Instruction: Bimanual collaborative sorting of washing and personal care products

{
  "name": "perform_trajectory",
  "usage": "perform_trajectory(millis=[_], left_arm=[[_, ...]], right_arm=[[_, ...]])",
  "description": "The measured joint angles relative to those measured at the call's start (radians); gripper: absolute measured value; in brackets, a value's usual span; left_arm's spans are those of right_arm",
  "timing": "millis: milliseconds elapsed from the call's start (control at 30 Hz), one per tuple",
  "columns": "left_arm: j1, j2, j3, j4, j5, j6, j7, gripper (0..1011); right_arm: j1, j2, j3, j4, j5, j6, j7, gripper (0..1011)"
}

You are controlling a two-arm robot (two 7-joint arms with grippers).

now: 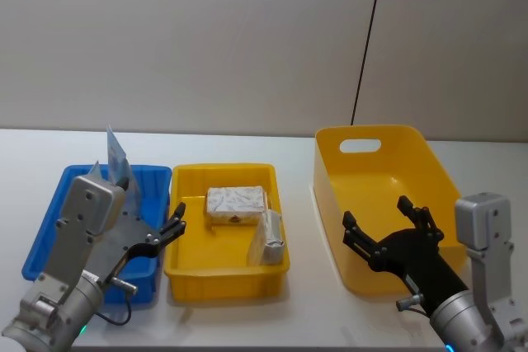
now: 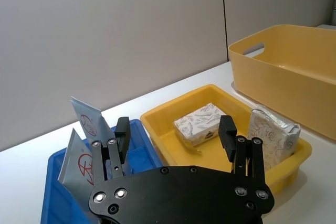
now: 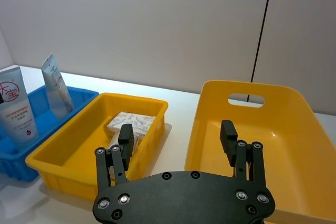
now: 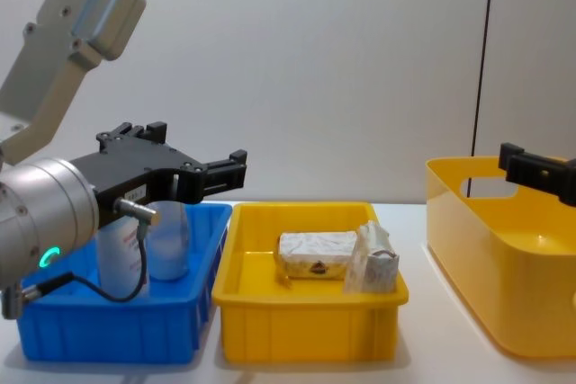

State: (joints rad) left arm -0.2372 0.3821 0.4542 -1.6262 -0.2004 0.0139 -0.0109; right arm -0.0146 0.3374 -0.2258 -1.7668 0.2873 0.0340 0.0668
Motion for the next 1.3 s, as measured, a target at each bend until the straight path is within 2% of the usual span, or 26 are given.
perform_trajectory(millis=[967,1133,1300], left_arm=[[0.0,0.0,0.0,0.0,0.0,0.0,0.0,1002],[0.0,0.0,0.0,0.0,0.0,0.0,0.0,1002],[0.0,0.0,0.0,0.0,0.0,0.0,0.0,1001]], right_arm=[[0.002,-0.003,-0.001,0.001,0.0,0.002,0.0,1004],[0.014,-0.015,-0.01,0.008,-0.006,0.022,-0.006,1004],[0.04,-0.043,-0.031,0.026,-0.019,0.069,-0.026,1004]])
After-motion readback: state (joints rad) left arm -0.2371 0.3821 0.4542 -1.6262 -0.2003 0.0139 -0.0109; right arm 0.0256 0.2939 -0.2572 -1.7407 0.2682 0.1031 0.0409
